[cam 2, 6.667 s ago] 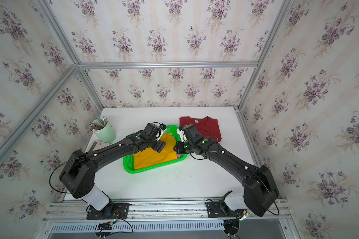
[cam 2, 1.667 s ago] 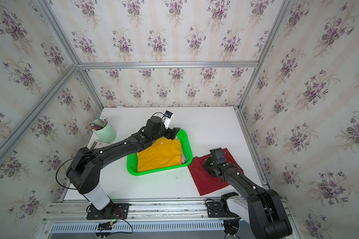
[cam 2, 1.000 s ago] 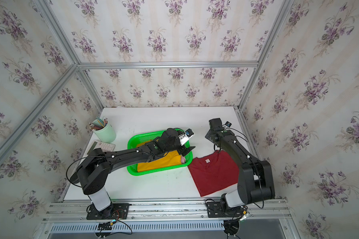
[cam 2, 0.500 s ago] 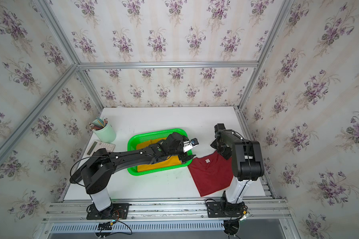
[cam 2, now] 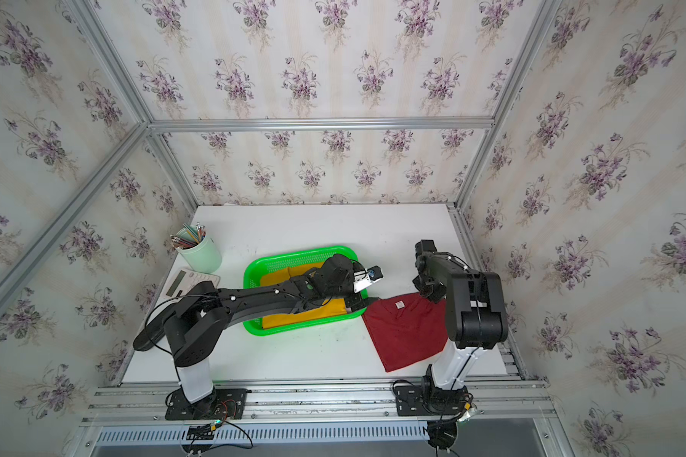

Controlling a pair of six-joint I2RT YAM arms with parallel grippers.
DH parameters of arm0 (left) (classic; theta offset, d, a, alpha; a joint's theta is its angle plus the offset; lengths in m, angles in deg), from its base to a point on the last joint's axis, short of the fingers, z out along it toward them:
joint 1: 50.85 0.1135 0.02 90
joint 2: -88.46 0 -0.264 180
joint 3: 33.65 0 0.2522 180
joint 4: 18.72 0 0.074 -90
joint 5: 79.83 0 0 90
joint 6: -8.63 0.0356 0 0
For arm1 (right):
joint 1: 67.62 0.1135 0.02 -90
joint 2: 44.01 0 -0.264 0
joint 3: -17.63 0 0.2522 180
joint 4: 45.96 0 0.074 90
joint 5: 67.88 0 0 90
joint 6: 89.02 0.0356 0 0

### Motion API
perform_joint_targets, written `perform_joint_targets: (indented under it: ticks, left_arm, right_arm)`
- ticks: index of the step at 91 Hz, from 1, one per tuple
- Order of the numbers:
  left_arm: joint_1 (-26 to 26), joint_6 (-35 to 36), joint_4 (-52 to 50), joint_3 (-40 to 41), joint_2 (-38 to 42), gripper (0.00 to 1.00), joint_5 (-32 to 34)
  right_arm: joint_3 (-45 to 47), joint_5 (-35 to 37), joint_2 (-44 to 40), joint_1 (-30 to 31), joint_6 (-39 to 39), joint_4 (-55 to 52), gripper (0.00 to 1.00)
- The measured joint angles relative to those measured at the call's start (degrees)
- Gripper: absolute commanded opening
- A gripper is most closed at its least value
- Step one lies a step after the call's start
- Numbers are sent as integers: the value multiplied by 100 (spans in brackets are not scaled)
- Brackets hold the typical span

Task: Put the folded t-shirts into the basket
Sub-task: Pick up the T-shirt from the center of the board.

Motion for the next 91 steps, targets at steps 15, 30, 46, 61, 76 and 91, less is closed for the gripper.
perform_joint_targets:
  ticks: [15,30,46,61,76,91]
  left_arm:
    - [35,-74,35,-160,-129,86,-76]
    - [201,-238,160,-245,-280,87,-286]
    - [435,-385,289,-199,-271,88,-457]
    - [448,-413,293,-197,-271,89,-848]
    - [461,-496,350,-195,-275,90,-1344]
    - [542,-579,485,-205,-275,86,-1537]
  right_arm:
    - [249,-789,-798,0,-205,437,6]
    - [800,-1305,-2208,-15,-507,1274,0]
    - [1038,-1508,-3316,-11,-844,1696,0]
    - [1008,-1700,-4059,-7,-1143,1812,0]
    - [844,-1840,-4662,15,-1340,1805,0]
    - [459,-1971,-4946,48,-1541,1757,0]
